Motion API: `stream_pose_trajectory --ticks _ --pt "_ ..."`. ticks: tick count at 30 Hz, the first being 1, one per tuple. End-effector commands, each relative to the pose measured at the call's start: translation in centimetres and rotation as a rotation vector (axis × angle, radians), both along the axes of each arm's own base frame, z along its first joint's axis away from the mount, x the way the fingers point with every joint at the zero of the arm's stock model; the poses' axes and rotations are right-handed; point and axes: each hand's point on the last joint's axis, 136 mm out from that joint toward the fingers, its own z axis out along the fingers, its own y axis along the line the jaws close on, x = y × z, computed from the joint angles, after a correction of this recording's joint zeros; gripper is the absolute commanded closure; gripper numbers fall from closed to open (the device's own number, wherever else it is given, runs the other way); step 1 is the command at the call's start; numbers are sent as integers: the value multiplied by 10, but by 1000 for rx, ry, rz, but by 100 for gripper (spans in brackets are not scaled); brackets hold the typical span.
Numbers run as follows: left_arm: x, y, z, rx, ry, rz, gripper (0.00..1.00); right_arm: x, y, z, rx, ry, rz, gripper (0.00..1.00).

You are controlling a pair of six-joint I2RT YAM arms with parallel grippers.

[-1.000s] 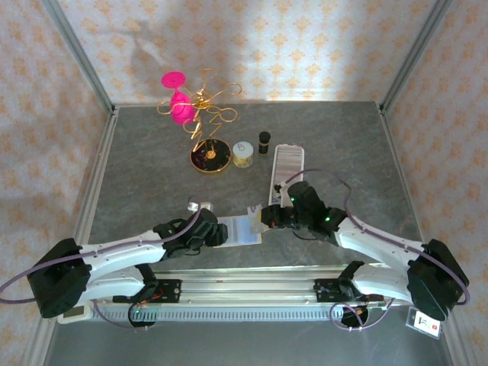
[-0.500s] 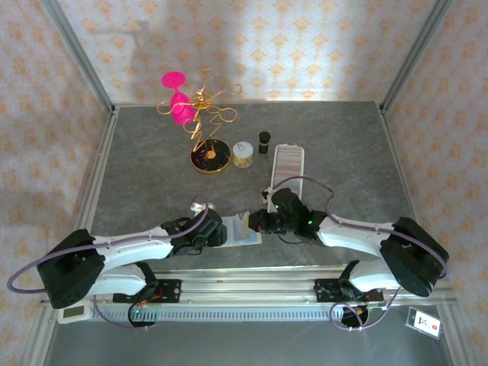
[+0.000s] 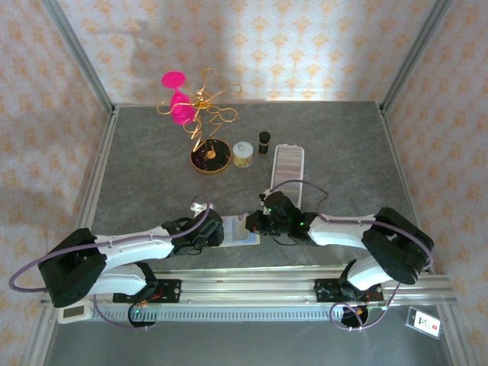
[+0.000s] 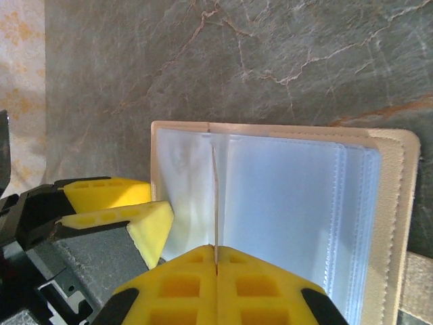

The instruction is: Put the credit cards into the card holder

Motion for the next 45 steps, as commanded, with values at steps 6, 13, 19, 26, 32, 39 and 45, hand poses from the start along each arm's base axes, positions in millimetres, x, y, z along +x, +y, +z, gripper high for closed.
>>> stream_pose_trajectory --ticks 6,13,19,26,32,39,45 --pt "-7 5 -8 38 22 -12 61 15 12 11 48 -39 -62 100" --pt "-7 5 -9 30 22 -8 64 15 15 7 60 -27 -78 100" --pt "-8 5 -10 27 25 -10 66 13 16 -1 43 -15 -80 100" --pt "-10 5 -11 22 29 -10 68 11 11 -6 18 -13 -99 100" --pt "-10 4 -12 19 30 -10 70 6 16 -11 16 3 -84 100" --pt "-10 3 -12 13 31 -11 71 2 18 -11 34 21 -87 100" --pt "-10 3 -12 7 31 -8 71 -1 12 -20 2 57 -109 100"
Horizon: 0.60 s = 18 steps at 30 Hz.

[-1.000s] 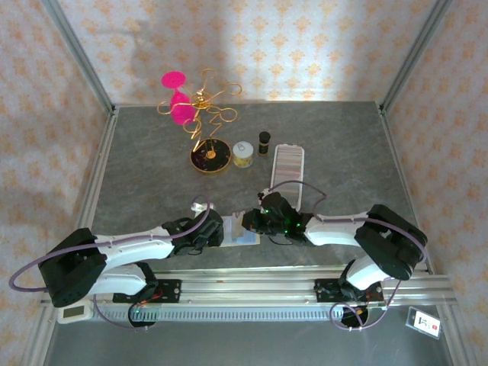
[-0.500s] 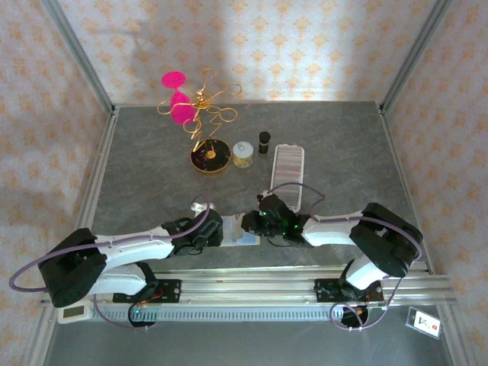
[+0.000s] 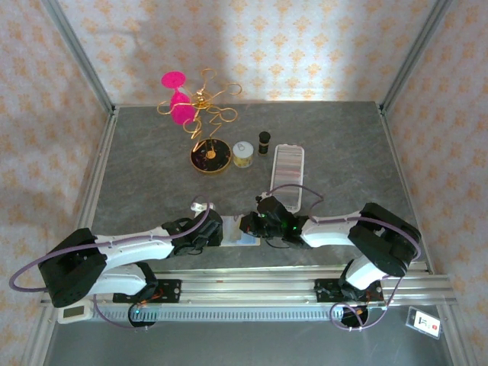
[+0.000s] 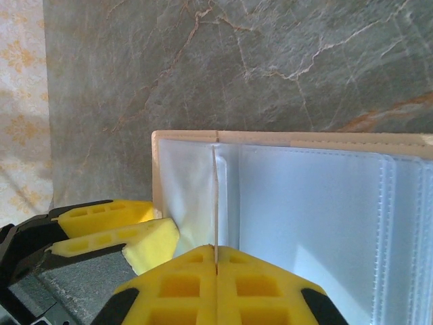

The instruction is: Put the credit cards into the card holder

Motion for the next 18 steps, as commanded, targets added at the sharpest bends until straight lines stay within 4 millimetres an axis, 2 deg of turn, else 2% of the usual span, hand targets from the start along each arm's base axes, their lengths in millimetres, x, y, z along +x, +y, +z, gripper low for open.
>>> stream_pose_trajectory --ticks 1,7,18 --pt "-11 7 -12 27 42 -4 71 -2 -6 -12 -38 30 -37 100" --pt "-12 7 -13 27 44 -6 71 0 -17 -17 -75 41 -86 100" --pt "-11 7 -13 27 40 -4 72 -5 -18 -24 -112 57 -52 100"
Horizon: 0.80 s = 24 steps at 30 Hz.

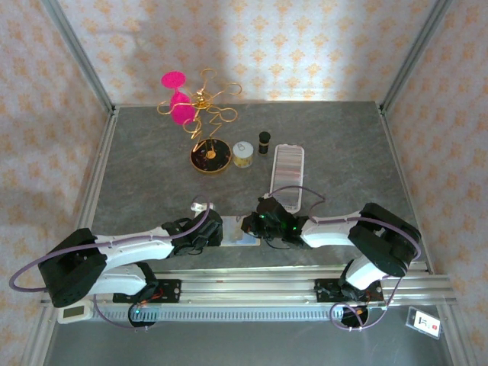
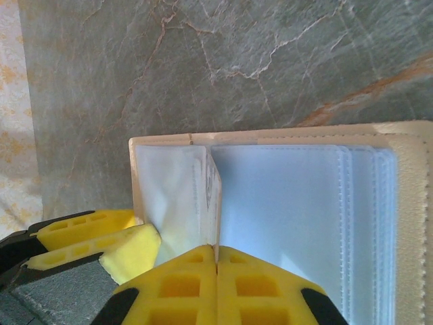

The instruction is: Put the credit cards into the card holder

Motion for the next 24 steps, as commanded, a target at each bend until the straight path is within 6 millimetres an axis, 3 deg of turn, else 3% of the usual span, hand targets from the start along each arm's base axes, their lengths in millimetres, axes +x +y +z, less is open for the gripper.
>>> stream_pose_trajectory --ticks 1,24 --pt "-12 7 -13 29 43 -5 72 -6 -12 -16 -86 20 7 100" --pt "-10 1 -9 -9 34 -5 71 -15 6 -21 -59 49 115 100"
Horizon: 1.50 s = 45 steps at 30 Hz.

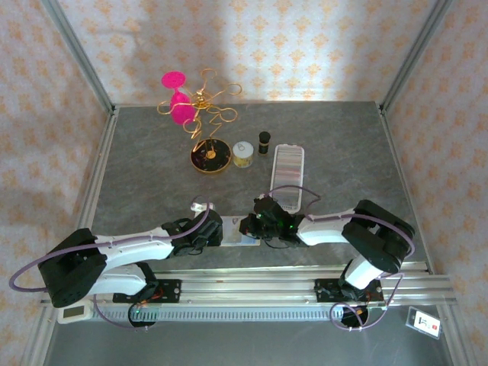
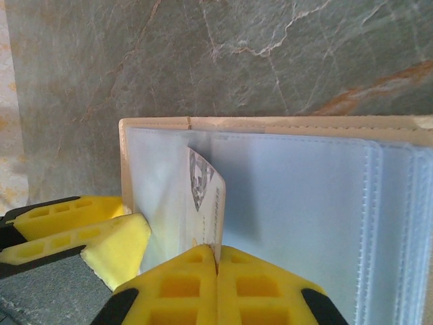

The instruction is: Put the credit cards into the card holder

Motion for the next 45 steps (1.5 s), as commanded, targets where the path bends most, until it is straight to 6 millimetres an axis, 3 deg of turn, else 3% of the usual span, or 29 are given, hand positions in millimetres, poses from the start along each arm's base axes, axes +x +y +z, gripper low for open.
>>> stream_pose_trajectory --ticks 1,9,17,22,25,36,40,45 --pt "-10 0 -9 -13 34 -8 71 -10 -4 -14 -45 37 37 100" --pt "-12 -16 -4 -122 35 -27 71 -5 1 -13 -40 21 32 100" --pt "-13 -20 0 -165 24 -30 71 0 11 -9 -31 10 49 100" --pt "-13 -18 0 -166 18 -24 71 5 -1 -16 -133 -8 35 80" --pt "-13 -17 0 -169 19 -22 71 7 -10 -17 -190 -22 25 73" --pt "-10 -16 6 -178 -6 -5 69 13 -20 -12 -271 -55 18 56" --pt "-7 -17 12 -207 -26 9 67 15 -18 -4 -254 -70 14 60" --pt "-3 -21 24 -269 -58 30 67 16 -20 -5 -268 -74 9 81"
